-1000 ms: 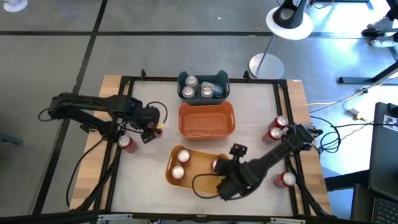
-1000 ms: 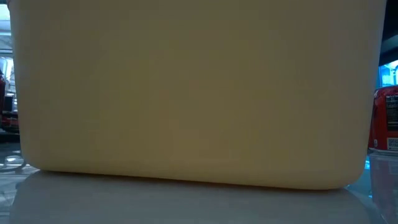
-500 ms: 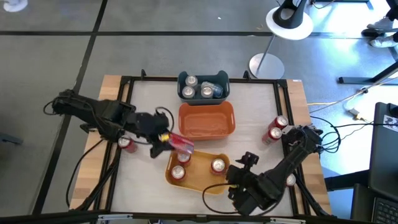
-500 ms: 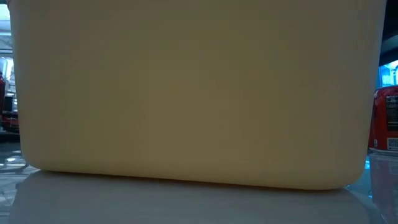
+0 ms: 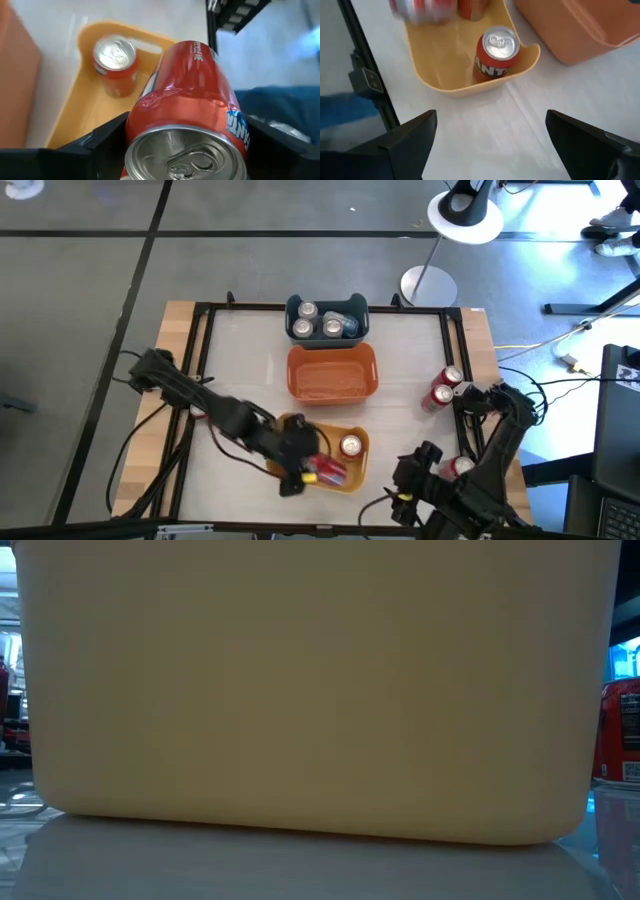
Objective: Sort soda cans
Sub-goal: Put the orange soda can into the yellow bin, then put the middle right red soda can into the orange bin
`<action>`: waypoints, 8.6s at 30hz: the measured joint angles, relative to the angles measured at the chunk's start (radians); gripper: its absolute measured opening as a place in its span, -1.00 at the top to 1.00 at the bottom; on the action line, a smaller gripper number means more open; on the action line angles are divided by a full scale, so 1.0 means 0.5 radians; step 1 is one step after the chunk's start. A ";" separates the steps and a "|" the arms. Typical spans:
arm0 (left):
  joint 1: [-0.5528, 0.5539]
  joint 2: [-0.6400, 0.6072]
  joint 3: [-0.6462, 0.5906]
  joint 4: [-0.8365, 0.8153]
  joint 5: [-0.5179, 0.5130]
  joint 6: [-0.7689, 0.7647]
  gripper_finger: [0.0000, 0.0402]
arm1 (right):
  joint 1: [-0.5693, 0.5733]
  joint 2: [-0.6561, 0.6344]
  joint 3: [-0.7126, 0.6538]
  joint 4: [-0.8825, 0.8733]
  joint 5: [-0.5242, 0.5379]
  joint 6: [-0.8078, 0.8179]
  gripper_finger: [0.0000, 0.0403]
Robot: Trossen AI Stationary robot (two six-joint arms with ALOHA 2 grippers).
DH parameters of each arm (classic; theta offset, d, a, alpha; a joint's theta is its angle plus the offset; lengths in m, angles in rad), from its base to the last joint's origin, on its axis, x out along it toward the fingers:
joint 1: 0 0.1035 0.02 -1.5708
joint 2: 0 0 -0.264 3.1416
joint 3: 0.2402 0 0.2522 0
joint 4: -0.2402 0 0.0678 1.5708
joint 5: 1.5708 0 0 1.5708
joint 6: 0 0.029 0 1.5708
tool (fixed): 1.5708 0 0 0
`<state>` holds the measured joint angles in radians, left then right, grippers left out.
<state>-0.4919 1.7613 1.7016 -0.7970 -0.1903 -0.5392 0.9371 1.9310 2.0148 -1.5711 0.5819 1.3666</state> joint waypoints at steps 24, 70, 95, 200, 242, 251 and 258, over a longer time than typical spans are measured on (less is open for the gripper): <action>0.032 0.536 0.050 -0.167 -0.093 0.310 -0.60 | -0.033 0.065 -0.002 0.041 0.207 0.023 -0.85; 0.073 0.512 -0.041 -0.146 0.019 0.614 -0.65 | -0.058 0.074 -0.002 0.157 0.385 -0.239 -0.85; 0.081 0.549 -0.053 -0.033 0.151 0.583 -0.65 | -0.070 0.074 -0.002 0.162 0.285 -0.388 -0.85; 0.479 -1.200 -1.501 0.629 -0.870 0.736 -0.65 | -1.810 -1.554 -2.426 0.604 -1.265 -0.541 -0.85; 0.515 -1.201 -1.523 0.637 -0.869 0.769 -0.65 | -1.810 -1.551 -1.989 0.791 -0.967 -0.866 -0.41; 0.503 -1.201 -1.524 0.597 -0.869 0.787 -0.65 | -1.810 -1.536 -1.375 0.774 -0.641 -1.068 -0.41; 0.504 -1.201 -1.524 0.599 -0.870 0.841 -0.65 | -1.820 -1.317 -1.178 1.275 -0.569 -1.523 -0.41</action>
<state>-0.2401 1.1610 0.9394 -0.4974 -0.6251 -0.1184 0.0270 1.2723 1.4259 -0.9338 0.2974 0.6049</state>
